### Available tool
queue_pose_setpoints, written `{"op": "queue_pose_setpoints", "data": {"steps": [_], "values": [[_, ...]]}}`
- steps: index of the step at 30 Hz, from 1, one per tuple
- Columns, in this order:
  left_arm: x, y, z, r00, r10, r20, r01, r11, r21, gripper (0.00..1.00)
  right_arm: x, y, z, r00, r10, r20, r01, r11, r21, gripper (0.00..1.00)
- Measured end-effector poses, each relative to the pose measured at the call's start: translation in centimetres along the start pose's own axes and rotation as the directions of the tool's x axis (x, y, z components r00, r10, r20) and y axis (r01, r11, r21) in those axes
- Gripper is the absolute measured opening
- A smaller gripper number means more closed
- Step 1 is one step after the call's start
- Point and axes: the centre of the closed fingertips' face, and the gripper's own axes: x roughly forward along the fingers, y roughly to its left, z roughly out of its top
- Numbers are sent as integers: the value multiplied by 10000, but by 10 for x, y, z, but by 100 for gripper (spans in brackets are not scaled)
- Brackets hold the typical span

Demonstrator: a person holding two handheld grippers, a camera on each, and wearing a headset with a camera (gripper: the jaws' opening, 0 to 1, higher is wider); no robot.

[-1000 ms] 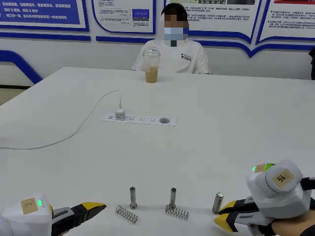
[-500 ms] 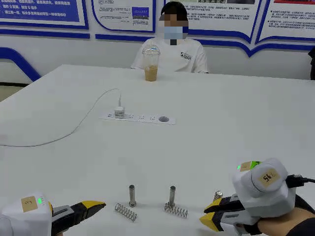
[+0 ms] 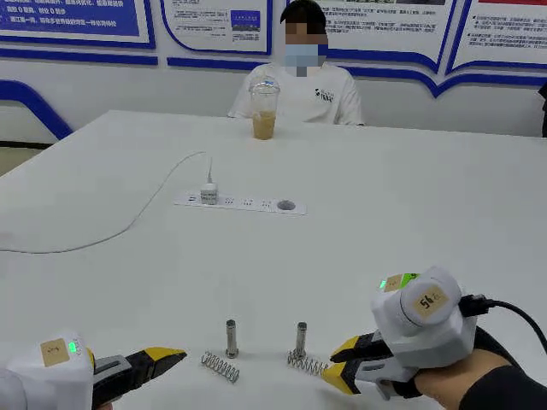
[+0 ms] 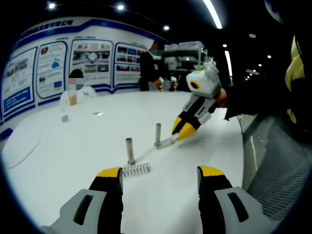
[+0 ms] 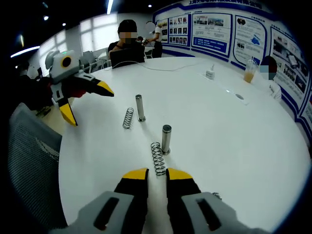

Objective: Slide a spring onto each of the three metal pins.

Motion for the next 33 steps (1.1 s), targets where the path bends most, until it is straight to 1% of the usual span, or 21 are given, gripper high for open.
{"op": "queue_pose_setpoints", "data": {"steps": [7, 17, 26, 28, 33], "values": [[-1, 0, -2, 10000, 29, -79, -29, 10000, -9, 63, 6, -3, -3, 10000, 0, -89, 1, 10000, 36, 15], [-1, -2, -1, 9999, 33, -122, -32, 10000, 20, 63, 16, -4, -7, 9997, 87, -241, -84, 9999, 108, 15], [-2, -2, -2, 9999, 46, -154, -46, 10000, 13, 63, 19, -4, -9, 9995, 110, -288, -104, 9997, 199, 14], [-2, -3, -2, 9999, 26, -154, -26, 10000, 26, 63, 18, -3, -9, 9995, 123, -288, -118, 9998, 161, 12], [0, -7, 1, 9999, -65, -131, 66, 9999, 101, 63, 16, -1, -10, 9993, 124, -361, -119, 9998, 136, 12]]}}
